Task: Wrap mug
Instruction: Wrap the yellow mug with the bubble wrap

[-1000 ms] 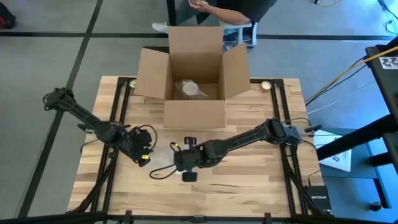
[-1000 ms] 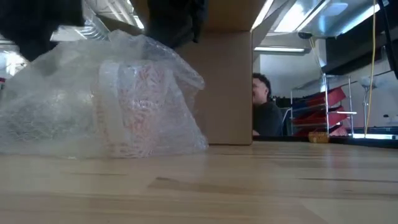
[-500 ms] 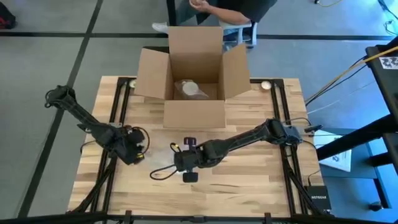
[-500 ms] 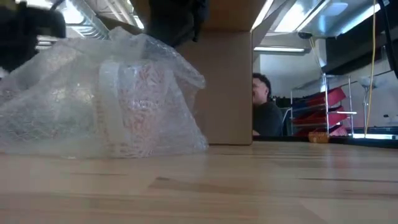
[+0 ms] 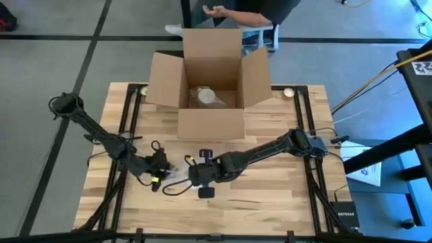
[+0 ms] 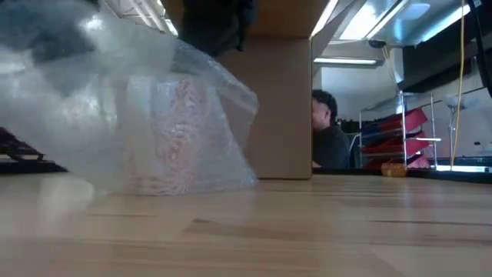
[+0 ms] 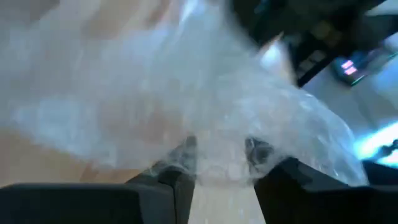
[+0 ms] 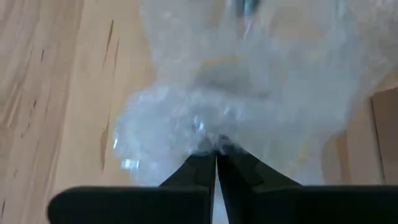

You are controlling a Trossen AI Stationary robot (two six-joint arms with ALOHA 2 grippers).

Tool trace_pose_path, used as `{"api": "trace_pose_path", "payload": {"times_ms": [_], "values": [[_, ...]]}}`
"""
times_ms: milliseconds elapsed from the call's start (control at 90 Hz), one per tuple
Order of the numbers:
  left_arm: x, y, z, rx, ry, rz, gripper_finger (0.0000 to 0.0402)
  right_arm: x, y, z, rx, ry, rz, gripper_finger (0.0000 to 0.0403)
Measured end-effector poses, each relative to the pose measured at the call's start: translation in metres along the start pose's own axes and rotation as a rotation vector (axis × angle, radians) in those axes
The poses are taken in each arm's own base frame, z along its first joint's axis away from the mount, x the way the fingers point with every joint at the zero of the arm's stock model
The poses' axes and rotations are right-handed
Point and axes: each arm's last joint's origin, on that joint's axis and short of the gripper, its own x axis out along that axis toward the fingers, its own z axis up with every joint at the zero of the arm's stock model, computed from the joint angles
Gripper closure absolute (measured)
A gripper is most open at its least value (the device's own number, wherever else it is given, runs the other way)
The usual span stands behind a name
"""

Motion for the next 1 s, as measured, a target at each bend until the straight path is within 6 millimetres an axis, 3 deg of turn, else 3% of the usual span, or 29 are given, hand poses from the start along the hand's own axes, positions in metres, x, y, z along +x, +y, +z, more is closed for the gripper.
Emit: {"api": "trace_pose_path", "payload": {"times_ms": [167, 344, 533, 878, 1000], "values": [[0.024, 0.004, 0.005, 0.024, 0.019, 0.002, 0.0279, 0.000, 0.001, 0.004, -0.008, -0.039, 0.007, 0.0402], [0.052, -0.008, 0.022, 0.120, 0.019, 0.031, 0.0279, -0.001, 0.000, 0.003, -0.016, -0.028, 0.011, 0.0402], [0.071, -0.002, 0.014, 0.142, 0.088, 0.091, 0.0279, -0.002, 0.000, 0.001, -0.023, -0.001, 0.008, 0.0402], [0.075, 0.000, 0.009, 0.129, 0.110, 0.117, 0.0279, -0.058, -0.007, 0.030, -0.008, -0.061, 0.023, 0.0402], [0.074, 0.000, 0.009, 0.130, 0.114, 0.118, 0.0279, -0.055, -0.007, 0.034, 0.002, -0.095, 0.030, 0.0402]]}}
